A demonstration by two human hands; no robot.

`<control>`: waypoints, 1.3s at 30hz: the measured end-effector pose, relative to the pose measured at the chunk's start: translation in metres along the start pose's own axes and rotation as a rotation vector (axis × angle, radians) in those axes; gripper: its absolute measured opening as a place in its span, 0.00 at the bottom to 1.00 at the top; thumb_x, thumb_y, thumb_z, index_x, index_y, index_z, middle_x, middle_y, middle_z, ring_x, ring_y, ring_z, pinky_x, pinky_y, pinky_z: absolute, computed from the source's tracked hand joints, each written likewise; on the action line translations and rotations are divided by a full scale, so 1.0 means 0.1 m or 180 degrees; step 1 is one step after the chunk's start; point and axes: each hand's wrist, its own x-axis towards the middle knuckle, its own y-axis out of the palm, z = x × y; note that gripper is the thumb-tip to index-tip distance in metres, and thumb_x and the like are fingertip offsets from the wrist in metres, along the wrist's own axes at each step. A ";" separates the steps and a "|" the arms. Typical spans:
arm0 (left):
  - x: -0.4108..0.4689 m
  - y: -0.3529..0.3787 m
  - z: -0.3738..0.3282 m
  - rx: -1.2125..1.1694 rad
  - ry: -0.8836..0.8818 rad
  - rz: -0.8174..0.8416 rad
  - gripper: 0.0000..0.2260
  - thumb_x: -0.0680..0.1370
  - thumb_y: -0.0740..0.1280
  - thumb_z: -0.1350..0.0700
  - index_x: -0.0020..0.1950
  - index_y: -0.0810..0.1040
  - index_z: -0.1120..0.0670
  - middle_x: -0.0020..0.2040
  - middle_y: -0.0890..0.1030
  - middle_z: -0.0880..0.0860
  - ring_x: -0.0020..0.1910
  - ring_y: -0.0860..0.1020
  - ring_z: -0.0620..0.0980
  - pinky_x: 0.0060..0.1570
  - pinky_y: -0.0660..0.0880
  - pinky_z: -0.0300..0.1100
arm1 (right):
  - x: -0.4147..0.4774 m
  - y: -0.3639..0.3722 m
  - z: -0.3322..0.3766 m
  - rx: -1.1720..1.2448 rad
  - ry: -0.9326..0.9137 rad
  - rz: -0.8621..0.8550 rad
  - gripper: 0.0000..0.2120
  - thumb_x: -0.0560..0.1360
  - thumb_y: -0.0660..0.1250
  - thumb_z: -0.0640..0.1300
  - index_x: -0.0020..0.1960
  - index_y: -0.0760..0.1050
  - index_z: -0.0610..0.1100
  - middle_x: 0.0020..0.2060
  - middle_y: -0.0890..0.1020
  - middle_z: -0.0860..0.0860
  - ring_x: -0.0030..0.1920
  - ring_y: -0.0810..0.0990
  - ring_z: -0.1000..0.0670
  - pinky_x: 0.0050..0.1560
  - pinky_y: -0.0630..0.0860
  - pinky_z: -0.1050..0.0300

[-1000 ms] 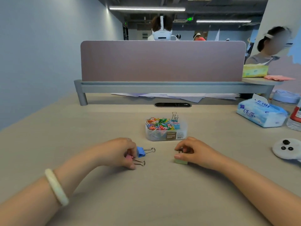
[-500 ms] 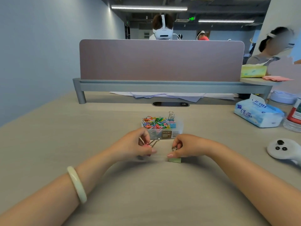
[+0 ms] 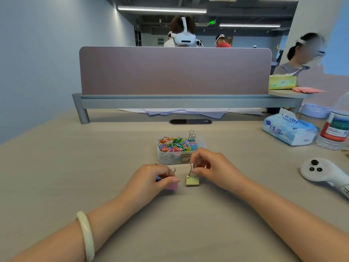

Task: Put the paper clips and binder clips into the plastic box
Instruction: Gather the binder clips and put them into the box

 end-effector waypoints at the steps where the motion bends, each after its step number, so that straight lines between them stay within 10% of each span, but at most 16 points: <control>1: 0.00 0.01 0.00 0.0035 0.0061 0.0074 0.06 0.67 0.66 0.43 0.38 0.79 0.44 0.36 0.80 0.36 0.42 0.76 0.41 0.44 0.73 0.40 | 0.00 0.02 0.00 0.0011 -0.0052 -0.0070 0.13 0.70 0.70 0.37 0.41 0.71 0.55 0.35 0.77 0.56 0.34 0.72 0.59 0.37 0.69 0.69; 18: 0.01 0.11 -0.01 -0.0608 0.0055 -0.0104 0.13 0.68 0.72 0.63 0.38 0.76 0.44 0.37 0.79 0.48 0.38 0.77 0.40 0.38 0.75 0.32 | -0.05 -0.04 -0.08 0.0097 0.0192 0.0284 0.09 0.66 0.75 0.42 0.45 0.80 0.51 0.38 0.79 0.58 0.37 0.76 0.62 0.40 0.71 0.72; 31: 0.11 -0.16 0.10 0.0120 0.0126 -0.0471 0.05 0.68 0.74 0.54 0.41 0.81 0.51 0.39 0.79 0.47 0.38 0.75 0.44 0.35 0.67 0.26 | -0.01 -0.09 -0.17 0.0099 0.0254 0.0145 0.06 0.69 0.72 0.39 0.46 0.82 0.46 0.37 0.80 0.59 0.33 0.74 0.66 0.36 0.68 0.75; 39: 0.14 -0.16 0.33 0.1396 -0.0068 0.0264 0.13 0.71 0.70 0.49 0.53 0.80 0.53 0.49 0.79 0.54 0.44 0.74 0.49 0.47 0.70 0.39 | -0.03 -0.05 -0.20 0.0164 0.0295 0.0279 0.05 0.71 0.70 0.39 0.44 0.82 0.46 0.38 0.81 0.59 0.36 0.77 0.67 0.42 0.71 0.75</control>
